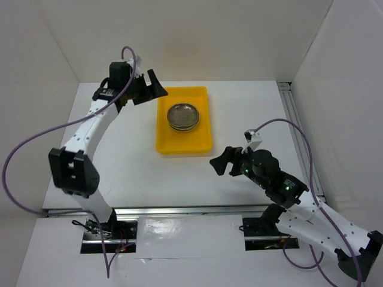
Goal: Place the plates into the plastic bin on the countertop
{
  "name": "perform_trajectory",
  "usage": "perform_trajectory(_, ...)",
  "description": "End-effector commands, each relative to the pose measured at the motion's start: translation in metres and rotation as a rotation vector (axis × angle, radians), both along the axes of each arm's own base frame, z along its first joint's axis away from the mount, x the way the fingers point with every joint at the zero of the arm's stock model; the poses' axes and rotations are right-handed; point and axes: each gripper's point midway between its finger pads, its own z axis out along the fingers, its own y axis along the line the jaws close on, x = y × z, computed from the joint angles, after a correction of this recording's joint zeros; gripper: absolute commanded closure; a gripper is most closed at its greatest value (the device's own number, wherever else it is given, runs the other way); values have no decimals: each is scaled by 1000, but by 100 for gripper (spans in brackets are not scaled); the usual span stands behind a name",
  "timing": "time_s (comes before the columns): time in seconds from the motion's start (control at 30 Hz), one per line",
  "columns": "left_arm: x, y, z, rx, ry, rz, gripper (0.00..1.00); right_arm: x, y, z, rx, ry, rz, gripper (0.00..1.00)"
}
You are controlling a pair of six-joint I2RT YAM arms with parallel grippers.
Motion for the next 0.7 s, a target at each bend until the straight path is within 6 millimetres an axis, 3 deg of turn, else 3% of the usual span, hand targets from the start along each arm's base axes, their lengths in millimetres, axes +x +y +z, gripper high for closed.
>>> perform_trajectory(0.0, -40, 28, 23, 70, -60, 127, 0, 8, -16, 9, -56, -33, -79, 0)
perform_trajectory(0.03, -55, 33, 22, 86, -60, 145, 0, 9, -20, 9, -72, -28, -97, 0)
perform_trajectory(0.07, -85, 38, 25, 93, -81, 156, 0, 10, -23, 12, -90, -39, -106, 0)
perform_trajectory(0.13, -112, 57, 18, 132, -85, 224, 0, 13, -31, 19, -119, -43, -140, 0)
perform_trajectory(0.17, -132, 59, -4, 151, -46, 216, 0, 13, -31, 21, -134, -43, -136, 0)
perform_trajectory(0.2, -153, 65, 13, 136, -105, 231, 0, 15, -33, 26, -138, -47, -150, 0)
perform_trajectory(0.23, -165, 69, 12, 152, -115, 234, 0, 15, -38, 26, -159, -47, -160, 0)
perform_trajectory(0.27, -179, 73, -3, 165, -81, 231, 0, 14, -39, 23, -168, -39, -159, 0)
perform_trajectory(0.33, -205, 75, 7, 180, -135, 192, 0, 14, -47, 29, -184, -52, -189, 0)
perform_trajectory(0.37, -218, 79, -6, 203, -99, 182, 0, 13, -51, 35, -167, -70, -200, 0)
perform_trajectory(0.43, -238, 85, -3, 213, -140, 173, 0, 9, -55, 40, -161, -75, -200, 0)
perform_trajectory(0.53, -254, 91, -15, 231, -160, 177, 0, 5, -65, 40, -181, -80, -216, 0)
perform_trajectory(0.67, -269, 87, 11, 188, -275, 158, 0, 0, -68, 49, -144, -103, -224, 0)
